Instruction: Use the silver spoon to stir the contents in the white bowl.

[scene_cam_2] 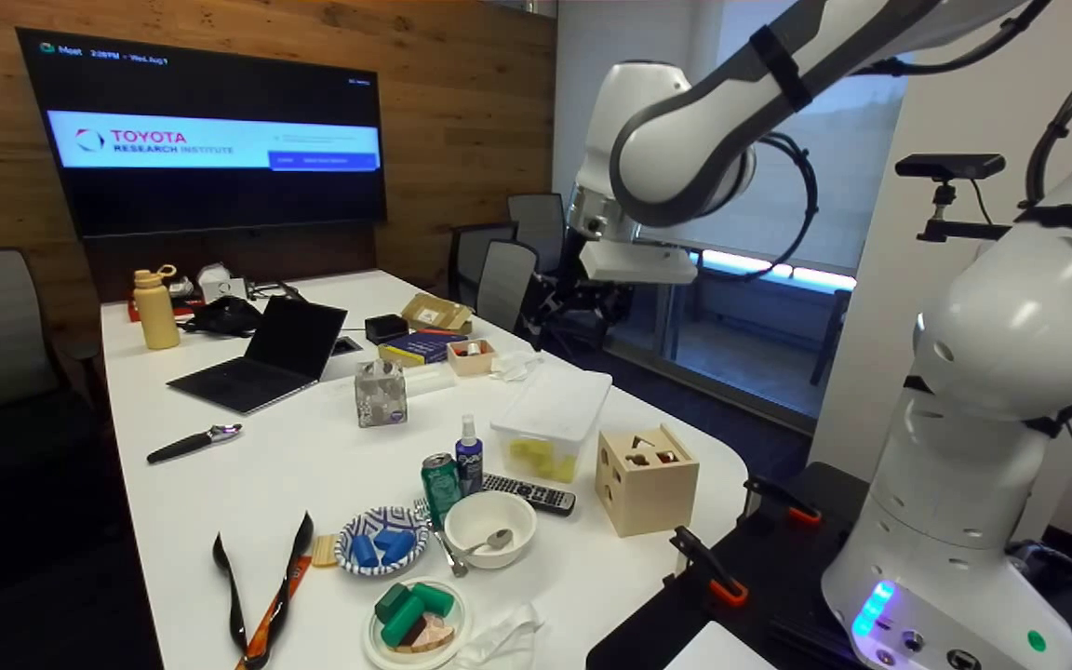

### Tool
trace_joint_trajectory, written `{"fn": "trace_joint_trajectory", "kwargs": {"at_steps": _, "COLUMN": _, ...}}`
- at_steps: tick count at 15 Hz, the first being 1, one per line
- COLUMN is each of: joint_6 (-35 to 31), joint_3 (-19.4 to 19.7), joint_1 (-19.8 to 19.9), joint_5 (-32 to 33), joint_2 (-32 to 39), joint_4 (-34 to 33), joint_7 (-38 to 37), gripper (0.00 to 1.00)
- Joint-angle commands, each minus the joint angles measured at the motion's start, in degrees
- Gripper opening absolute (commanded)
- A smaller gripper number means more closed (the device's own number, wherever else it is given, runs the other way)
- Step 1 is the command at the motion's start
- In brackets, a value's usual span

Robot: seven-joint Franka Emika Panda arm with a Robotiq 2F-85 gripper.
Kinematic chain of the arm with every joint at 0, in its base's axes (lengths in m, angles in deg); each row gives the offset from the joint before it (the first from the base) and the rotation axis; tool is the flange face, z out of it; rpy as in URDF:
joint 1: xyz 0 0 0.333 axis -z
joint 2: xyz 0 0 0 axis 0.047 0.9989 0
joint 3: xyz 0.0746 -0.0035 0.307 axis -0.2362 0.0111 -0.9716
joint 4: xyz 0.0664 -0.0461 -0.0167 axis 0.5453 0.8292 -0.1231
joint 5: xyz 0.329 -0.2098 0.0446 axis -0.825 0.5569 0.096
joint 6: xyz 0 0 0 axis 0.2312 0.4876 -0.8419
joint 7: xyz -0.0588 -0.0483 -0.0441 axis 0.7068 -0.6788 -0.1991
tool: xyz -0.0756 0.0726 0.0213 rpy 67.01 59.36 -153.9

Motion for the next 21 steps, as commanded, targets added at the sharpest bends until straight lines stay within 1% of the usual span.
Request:
{"fn": "trace_joint_trajectory", "kwargs": {"at_steps": 1, "joint_6": -16.20, "joint_3": -2.24, "joint_1": -2.10, "joint_5": -6.64, "joint_2": 9.66, "joint_4": 1.67, "joint_7": -6.97, "gripper": 1.00}}
{"fn": "trace_joint_trajectory", "kwargs": {"at_steps": 5, "joint_6": -34.98, "joint_3": -5.14, "joint_1": -4.85, "joint_5": -12.48, "joint_2": 21.34, "joint_4": 1.97, "joint_7": -16.19, "gripper": 1.00}}
{"fn": "trace_joint_trajectory", "kwargs": {"at_steps": 6, "joint_6": -39.62, "joint_3": -8.02, "joint_1": -2.98, "joint_5": -14.56, "joint_2": 24.52, "joint_4": 1.96, "joint_7": -17.69, "gripper": 1.00}}
{"fn": "trace_joint_trajectory", "kwargs": {"at_steps": 8, "joint_6": -48.86, "joint_3": -10.03, "joint_1": -2.18, "joint_5": -17.47, "joint_2": 31.20, "joint_4": 1.95, "joint_7": -20.66, "gripper": 1.00}}
{"fn": "trace_joint_trajectory", "kwargs": {"at_steps": 10, "joint_6": -58.05, "joint_3": -9.18, "joint_1": -5.67, "joint_5": -23.52, "joint_2": 37.58, "joint_4": 1.95, "joint_7": -21.82, "gripper": 1.00}}
{"fn": "trace_joint_trajectory", "kwargs": {"at_steps": 11, "joint_6": -51.01, "joint_3": -6.41, "joint_1": -8.64, "joint_5": -27.91, "joint_2": 31.28, "joint_4": 1.03, "joint_7": -21.08, "gripper": 1.00}}
{"fn": "trace_joint_trajectory", "kwargs": {"at_steps": 12, "joint_6": -52.27, "joint_3": -4.96, "joint_1": -10.82, "joint_5": -29.83, "joint_2": 34.15, "joint_4": 0.18, "joint_7": -21.76, "gripper": 1.00}}
{"fn": "trace_joint_trajectory", "kwargs": {"at_steps": 14, "joint_6": -51.43, "joint_3": -2.60, "joint_1": -14.00, "joint_5": -31.80, "joint_2": 36.15, "joint_4": -2.25, "joint_7": -23.11, "gripper": 1.00}}
{"fn": "trace_joint_trajectory", "kwargs": {"at_steps": 15, "joint_6": -51.24, "joint_3": -3.96, "joint_1": -12.87, "joint_5": -31.69, "joint_2": 37.40, "joint_4": -3.49, "joint_7": -23.89, "gripper": 1.00}}
{"fn": "trace_joint_trajectory", "kwargs": {"at_steps": 17, "joint_6": -50.97, "joint_3": -4.86, "joint_1": -13.25, "joint_5": -30.62, "joint_2": 39.17, "joint_4": -5.36, "joint_7": -27.61, "gripper": 1.00}}
{"fn": "trace_joint_trajectory", "kwargs": {"at_steps": 18, "joint_6": -51.02, "joint_3": -4.17, "joint_1": -13.79, "joint_5": -27.72, "joint_2": 40.19, "joint_4": -5.73, "joint_7": -31.32, "gripper": 1.00}}
{"fn": "trace_joint_trajectory", "kwargs": {"at_steps": 20, "joint_6": -50.97, "joint_3": -5.72, "joint_1": -12.49, "joint_5": -24.21, "joint_2": 42.93, "joint_4": -7.31, "joint_7": -36.82, "gripper": 1.00}}
{"fn": "trace_joint_trajectory", "kwargs": {"at_steps": 21, "joint_6": -50.95, "joint_3": -5.76, "joint_1": -12.38, "joint_5": -22.72, "joint_2": 44.29, "joint_4": -8.04, "joint_7": -39.20, "gripper": 1.00}}
